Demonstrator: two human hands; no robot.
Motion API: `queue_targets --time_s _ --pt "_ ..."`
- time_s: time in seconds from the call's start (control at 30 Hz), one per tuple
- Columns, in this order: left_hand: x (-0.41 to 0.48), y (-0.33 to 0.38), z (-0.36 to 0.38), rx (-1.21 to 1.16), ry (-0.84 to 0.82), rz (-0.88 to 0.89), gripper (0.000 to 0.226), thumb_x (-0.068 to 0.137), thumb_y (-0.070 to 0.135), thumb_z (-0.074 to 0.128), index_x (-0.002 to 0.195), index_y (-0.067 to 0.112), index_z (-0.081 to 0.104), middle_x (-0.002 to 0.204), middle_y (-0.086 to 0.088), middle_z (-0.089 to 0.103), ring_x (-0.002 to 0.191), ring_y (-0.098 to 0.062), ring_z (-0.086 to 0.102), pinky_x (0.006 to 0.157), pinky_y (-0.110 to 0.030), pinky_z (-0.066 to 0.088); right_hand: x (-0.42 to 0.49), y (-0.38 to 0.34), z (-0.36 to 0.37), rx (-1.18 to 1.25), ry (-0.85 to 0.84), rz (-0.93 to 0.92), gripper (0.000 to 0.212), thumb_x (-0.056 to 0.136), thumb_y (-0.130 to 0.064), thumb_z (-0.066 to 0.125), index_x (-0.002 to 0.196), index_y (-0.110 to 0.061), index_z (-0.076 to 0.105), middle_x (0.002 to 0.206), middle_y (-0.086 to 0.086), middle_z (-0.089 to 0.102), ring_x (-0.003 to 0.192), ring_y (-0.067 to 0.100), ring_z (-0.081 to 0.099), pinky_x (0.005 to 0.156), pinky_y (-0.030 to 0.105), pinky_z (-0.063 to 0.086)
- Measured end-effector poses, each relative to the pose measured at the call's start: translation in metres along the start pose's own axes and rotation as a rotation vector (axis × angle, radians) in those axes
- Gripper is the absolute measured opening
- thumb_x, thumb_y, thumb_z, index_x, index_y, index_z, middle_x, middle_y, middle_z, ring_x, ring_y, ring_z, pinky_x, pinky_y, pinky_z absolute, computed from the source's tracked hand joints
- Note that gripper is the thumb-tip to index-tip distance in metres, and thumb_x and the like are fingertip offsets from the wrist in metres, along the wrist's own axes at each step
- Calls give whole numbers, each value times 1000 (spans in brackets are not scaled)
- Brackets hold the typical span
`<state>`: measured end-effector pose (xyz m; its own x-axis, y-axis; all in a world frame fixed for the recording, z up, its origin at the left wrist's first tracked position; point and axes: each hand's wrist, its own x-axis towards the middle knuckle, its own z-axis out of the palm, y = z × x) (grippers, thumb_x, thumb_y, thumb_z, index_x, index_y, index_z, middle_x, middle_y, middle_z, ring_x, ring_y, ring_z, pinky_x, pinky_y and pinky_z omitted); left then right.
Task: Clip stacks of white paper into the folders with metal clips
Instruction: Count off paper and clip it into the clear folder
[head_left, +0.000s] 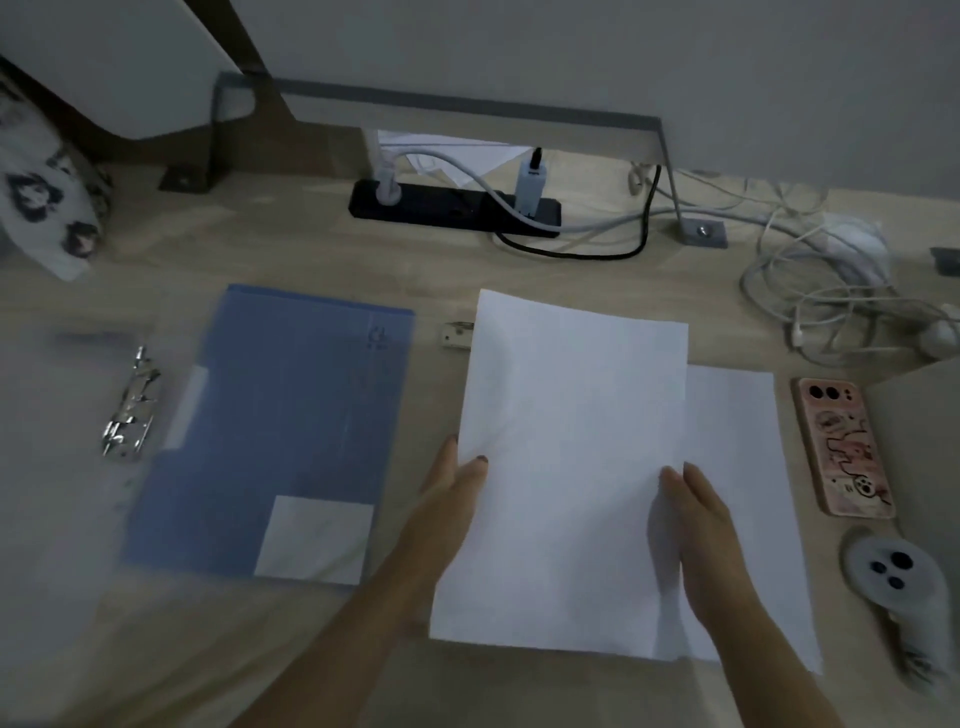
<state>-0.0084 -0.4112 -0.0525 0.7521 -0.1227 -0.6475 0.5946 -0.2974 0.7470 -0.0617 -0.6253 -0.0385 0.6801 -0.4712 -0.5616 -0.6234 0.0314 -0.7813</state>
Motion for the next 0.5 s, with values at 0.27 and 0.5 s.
queue_targets --time_s 0.27,0.5 --pt "-6 -37 -58 -75 315 77 11 99 13 35 99 17 45 85 6 52 75 -9 50 65 -15 38 -9 23 81 10 -100 113 20 93 -21 49 88 -5 60 82 13 56 81 24 54 76 36 42" --pt "18 -39 -71 215 364 -20 19 98 22 33 85 11 42 64 0 42 57 -14 41 51 -28 29 2 24 96 -74 -53 124 20 93 -19 48 80 -5 54 78 12 45 72 22 44 65 31 34"
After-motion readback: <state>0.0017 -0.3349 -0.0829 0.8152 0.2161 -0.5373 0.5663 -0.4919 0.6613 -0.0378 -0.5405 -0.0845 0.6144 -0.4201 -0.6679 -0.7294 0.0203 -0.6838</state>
